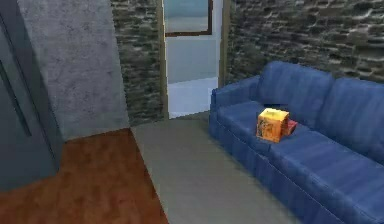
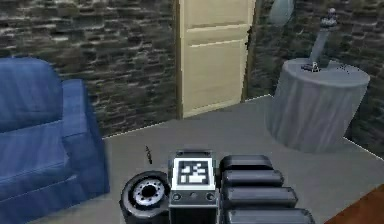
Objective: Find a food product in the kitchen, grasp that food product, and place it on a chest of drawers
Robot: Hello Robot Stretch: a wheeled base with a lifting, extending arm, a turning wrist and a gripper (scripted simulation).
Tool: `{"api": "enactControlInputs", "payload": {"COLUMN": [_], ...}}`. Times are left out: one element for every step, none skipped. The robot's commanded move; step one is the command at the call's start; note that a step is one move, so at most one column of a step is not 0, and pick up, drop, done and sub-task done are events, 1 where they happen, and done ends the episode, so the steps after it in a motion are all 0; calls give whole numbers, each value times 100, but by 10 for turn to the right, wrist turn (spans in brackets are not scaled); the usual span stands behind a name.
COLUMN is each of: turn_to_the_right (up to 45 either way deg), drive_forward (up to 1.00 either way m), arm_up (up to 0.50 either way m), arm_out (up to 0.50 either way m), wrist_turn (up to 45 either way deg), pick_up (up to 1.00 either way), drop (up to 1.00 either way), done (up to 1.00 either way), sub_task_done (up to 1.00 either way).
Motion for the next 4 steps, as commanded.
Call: {"api": "enactControlInputs", "payload": {"turn_to_the_right": [0,-30,-60,0], "drive_forward": [100,0,0,100], "arm_up": [0,0,0,0], "arm_out": [0,0,0,0], "wrist_turn": [0,0,0,0], "pick_up": [0,0,0,0], "drop": [0,0,0,0], "done": [0,0,0,0], "sub_task_done": [0,0,0,0]}}
